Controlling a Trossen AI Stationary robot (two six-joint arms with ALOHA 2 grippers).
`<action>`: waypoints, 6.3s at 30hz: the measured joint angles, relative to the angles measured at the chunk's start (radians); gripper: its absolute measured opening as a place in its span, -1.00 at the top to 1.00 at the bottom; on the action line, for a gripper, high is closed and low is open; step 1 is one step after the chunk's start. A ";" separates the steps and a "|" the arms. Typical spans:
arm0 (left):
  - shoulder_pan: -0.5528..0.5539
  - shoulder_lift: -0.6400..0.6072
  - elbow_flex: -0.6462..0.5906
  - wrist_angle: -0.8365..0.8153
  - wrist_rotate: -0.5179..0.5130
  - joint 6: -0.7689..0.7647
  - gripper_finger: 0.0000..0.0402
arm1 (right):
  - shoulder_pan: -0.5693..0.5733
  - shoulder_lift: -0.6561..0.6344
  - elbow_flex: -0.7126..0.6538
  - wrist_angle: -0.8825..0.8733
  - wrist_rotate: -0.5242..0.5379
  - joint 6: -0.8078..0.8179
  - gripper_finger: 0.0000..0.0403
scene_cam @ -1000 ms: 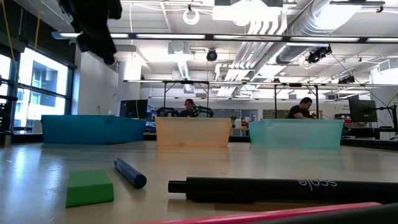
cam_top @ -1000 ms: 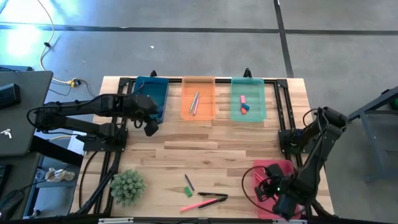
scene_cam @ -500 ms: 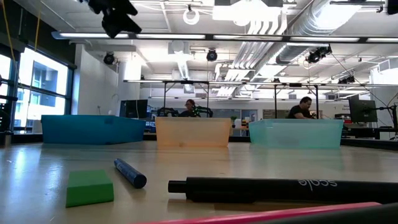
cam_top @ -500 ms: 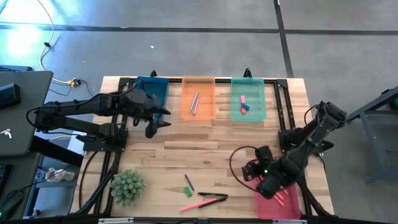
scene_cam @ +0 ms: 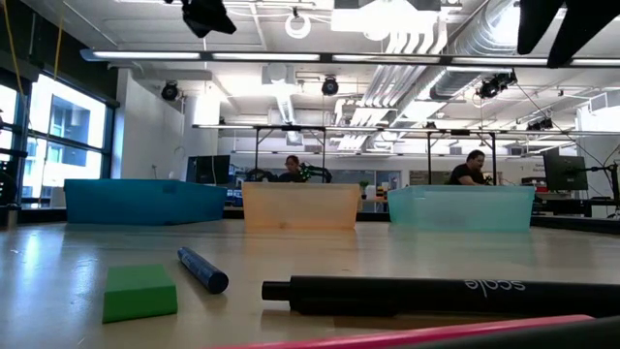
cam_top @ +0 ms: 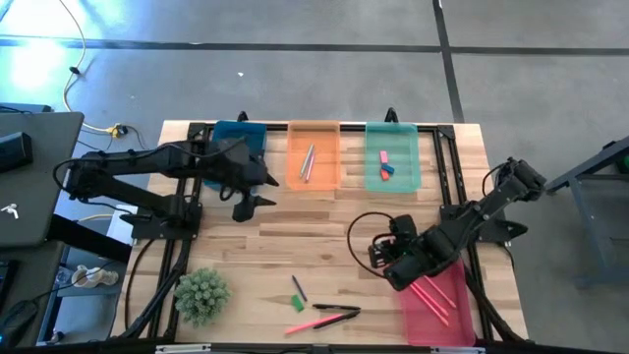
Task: Sort crayons/erasers/pens/pencils in bins
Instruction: Put the blue crayon into the blue bin
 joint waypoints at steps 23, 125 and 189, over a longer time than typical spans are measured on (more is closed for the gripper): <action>-0.258 0.412 0.121 -0.052 -0.074 -0.049 -0.20 | -0.067 -0.163 0.000 -0.307 -0.006 0.041 0.29; -0.513 0.954 0.258 0.070 -0.102 0.176 0.62 | -0.201 -0.163 -0.002 -0.315 0.042 -0.169 0.29; -0.207 0.645 0.254 -0.041 -0.008 -0.007 0.94 | -0.201 -0.163 -0.002 -0.302 0.048 -0.225 0.29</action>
